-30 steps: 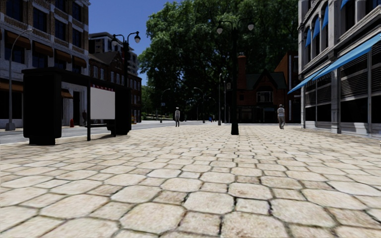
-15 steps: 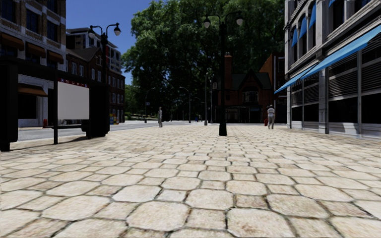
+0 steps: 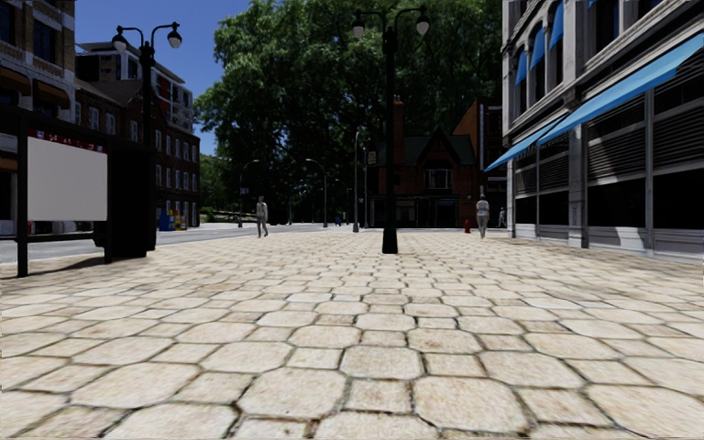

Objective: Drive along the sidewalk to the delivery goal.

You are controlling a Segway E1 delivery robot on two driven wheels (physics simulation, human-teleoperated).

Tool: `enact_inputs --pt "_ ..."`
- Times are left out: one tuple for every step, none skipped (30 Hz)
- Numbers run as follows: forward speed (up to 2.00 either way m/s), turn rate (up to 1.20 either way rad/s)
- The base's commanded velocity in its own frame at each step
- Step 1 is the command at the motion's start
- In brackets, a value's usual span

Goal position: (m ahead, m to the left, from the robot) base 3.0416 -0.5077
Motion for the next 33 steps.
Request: enact_inputs --pt "1.41 -0.27" --pt "1.41 -0.26" --pt "1.41 -0.25" --pt "1.41 -0.25" --pt "1.41 -0.25" --pt "1.41 -0.25" --pt "1.41 -0.25" --pt "1.41 -0.25" --pt "1.41 -0.25" --pt "1.41 -0.25" --pt "1.40 -0.27" --pt "1.38 -0.32" --pt "1.36 -0.33" --pt "1.35 -0.33" --pt "1.35 -0.33" --pt "1.34 -0.34" --pt "1.34 -0.34" --pt "1.34 -0.34" --pt "1.34 -0.34" --pt "1.34 -0.34" --pt "1.34 -0.34" --pt "1.33 -0.34" --pt "1.33 -0.34" --pt "1.33 -0.34" --pt "1.33 -0.34" --pt "1.33 -0.34" --pt "1.33 -0.34" --pt "1.33 -0.34" --pt "1.33 -0.34" --pt "1.33 -0.33" --pt "1.33 -0.33" --pt "1.33 -0.21" --pt "1.33 -0.02"
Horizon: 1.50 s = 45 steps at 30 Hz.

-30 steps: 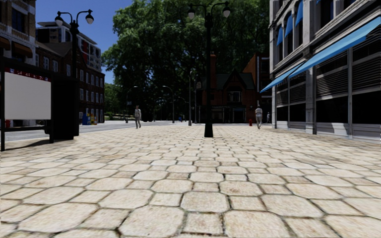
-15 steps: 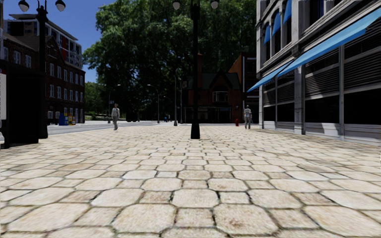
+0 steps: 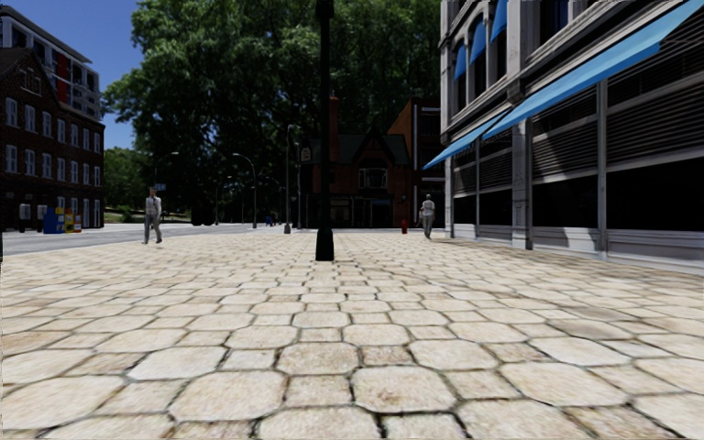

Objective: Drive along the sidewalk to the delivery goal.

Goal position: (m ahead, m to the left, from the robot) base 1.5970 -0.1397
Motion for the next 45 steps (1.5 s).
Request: enact_inputs --pt "1.33 0.00" --pt "1.33 0.00" --pt "1.33 0.00" --pt "1.33 0.00" --pt "1.33 0.00" --pt "1.33 0.00" --pt "1.33 0.00" --pt "1.33 0.00" --pt "1.33 0.00" --pt "1.30 0.00" --pt "1.28 0.00" --pt "1.25 0.00" --pt "1.22 0.00" --pt "1.22 0.00" --pt "1.19 0.00" --pt "1.18 0.00" --pt "1.17 0.00" --pt "1.16 0.00" --pt "1.16 0.00" --pt "1.16 0.00" --pt "1.15 0.00" --pt "1.15 0.00" --pt "1.15 0.00" --pt "1.15 0.00" --pt "1.15 0.00" --pt "1.15 0.00" --pt "1.15 0.00" --pt "1.15 0.00" --pt "1.15 0.00" --pt "1.15 0.00" --pt "1.15 0.00" --pt "1.15 0.00" --pt "1.15 0.00" --pt "1.08 0.00" --pt "1.08 0.00" --pt "0.00 0.00" --pt "0.00 0.00" --pt "0.00 0.00" --pt "0.00 0.00" --pt "0.00 0.00" --pt "0.00 0.00" --pt "0.00 0.00" --pt "0.00 0.00" --pt "0.00 0.00" --pt "0.00 0.00"
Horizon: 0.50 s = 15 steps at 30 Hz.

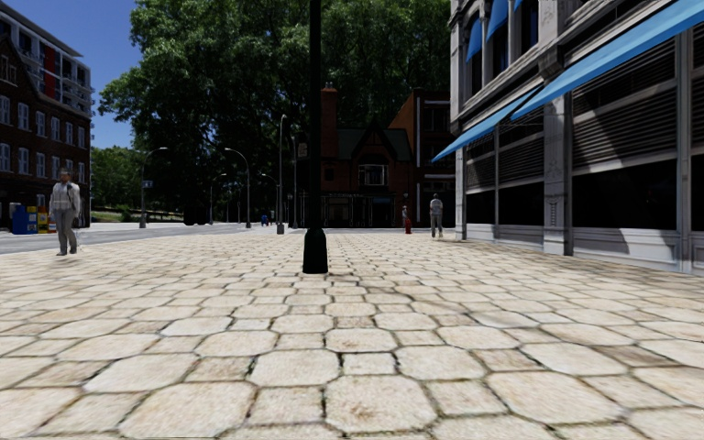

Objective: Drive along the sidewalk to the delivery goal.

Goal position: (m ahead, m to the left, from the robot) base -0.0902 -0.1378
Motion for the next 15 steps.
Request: enact_inputs --pt "0.00 0.00" --pt "0.00 0.00" --pt "0.00 0.00" --pt "0.00 0.00" --pt "0.00 0.00" --pt "0.00 0.00" --pt "0.00 0.00" --pt "0.00 0.00" --pt "0.00 0.00" --pt "0.00 0.00" --pt "0.00 0.00" --pt "0.00 0.00" --pt "0.00 0.00" --pt "0.00 0.00" --pt "0.00 0.00"
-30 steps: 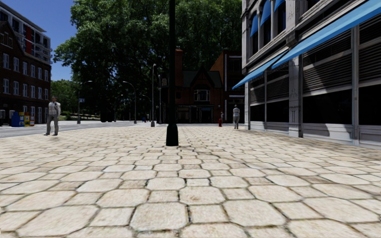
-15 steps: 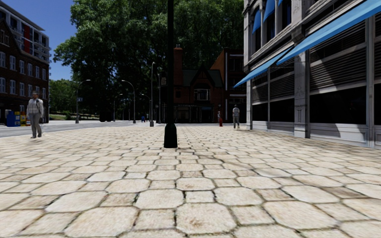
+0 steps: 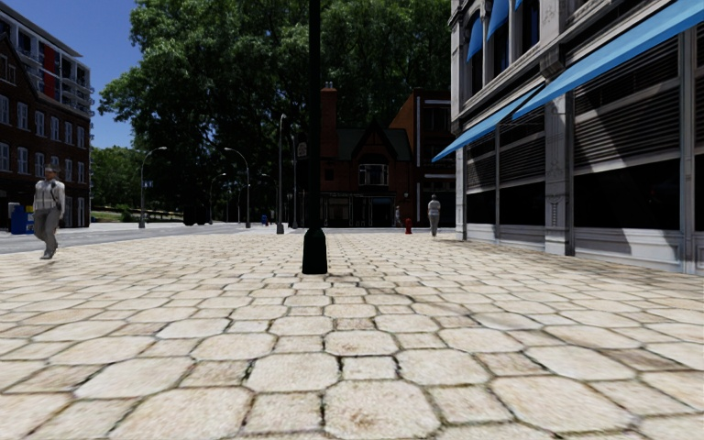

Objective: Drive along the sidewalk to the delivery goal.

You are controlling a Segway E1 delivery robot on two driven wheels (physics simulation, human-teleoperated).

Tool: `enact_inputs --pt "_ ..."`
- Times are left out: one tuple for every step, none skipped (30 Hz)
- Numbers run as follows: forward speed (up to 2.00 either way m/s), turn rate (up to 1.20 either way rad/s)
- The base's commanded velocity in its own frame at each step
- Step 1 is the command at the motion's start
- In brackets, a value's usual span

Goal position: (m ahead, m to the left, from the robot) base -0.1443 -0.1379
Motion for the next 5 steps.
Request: enact_inputs --pt "0.00 0.00" --pt "0.00 0.00" --pt "0.00 0.00" --pt "0.00 0.00" --pt "0.00 0.00"
